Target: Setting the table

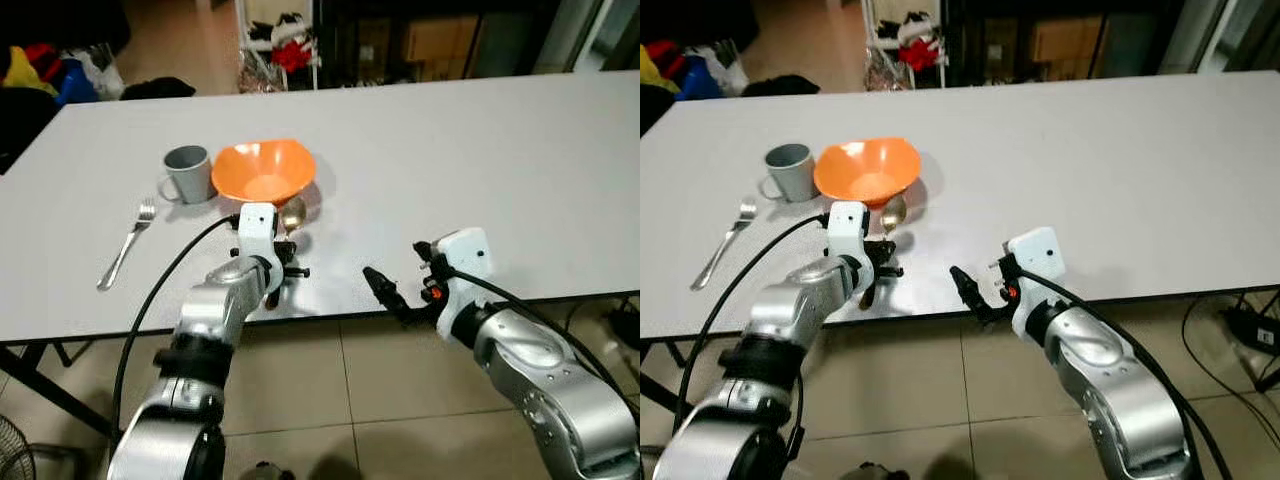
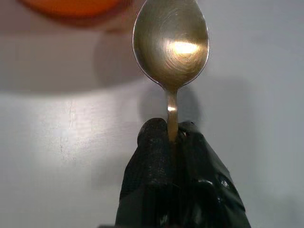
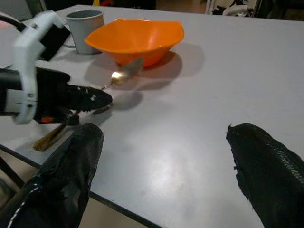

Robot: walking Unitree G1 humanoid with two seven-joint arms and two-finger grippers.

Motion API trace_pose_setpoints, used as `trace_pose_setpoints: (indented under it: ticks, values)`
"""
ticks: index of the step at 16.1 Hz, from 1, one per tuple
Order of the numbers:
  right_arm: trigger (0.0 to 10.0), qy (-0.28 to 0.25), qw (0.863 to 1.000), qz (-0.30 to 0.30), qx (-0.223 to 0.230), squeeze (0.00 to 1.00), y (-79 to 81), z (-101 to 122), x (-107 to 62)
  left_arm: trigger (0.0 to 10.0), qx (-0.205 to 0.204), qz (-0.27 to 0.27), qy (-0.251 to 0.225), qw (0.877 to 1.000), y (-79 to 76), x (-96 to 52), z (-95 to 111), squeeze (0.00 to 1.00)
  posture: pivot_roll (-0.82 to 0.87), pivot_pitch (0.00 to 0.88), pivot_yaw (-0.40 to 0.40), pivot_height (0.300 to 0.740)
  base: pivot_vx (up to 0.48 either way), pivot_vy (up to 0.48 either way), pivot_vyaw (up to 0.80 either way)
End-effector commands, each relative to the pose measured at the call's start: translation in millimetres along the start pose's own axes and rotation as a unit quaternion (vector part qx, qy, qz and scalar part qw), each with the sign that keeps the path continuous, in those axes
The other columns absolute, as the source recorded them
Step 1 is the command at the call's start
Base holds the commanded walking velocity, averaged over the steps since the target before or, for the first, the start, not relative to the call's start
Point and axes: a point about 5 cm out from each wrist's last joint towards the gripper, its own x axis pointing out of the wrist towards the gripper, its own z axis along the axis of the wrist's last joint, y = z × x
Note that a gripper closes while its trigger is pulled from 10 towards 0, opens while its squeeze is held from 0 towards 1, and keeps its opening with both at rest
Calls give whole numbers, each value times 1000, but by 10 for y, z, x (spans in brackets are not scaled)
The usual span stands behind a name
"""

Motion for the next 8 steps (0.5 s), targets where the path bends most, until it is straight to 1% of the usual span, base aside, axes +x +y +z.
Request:
trace_pose_setpoints:
  ticks: [1,3,5,6,8]
  values:
    - [10000,-4,1000,2,-1,0,2,34,-26,10000,3,5,-1,1000,39,14,40,0,-136,73,84,740,0,0,0]
    - [10000,-1,1000,-1,-1,0,-7,33,-45,10000,0,5,10,1000,39,49,43,0,-143,85,88,740,0,0,0]
    - [10000,2,1000,-2,0,0,-2,35,-60,10000,-5,15,18,1000,54,120,63,0,-146,96,88,740,0,0,0]
    - [10000,4,1000,0,0,0,9,36,-65,10000,-6,16,19,1000,34,160,97,0,-147,102,89,740,0,0,0]
    - [10000,6,1000,3,1,0,21,36,-68,10000,-9,21,18,1000,5,193,134,0,-150,107,90,740,0,0,0]
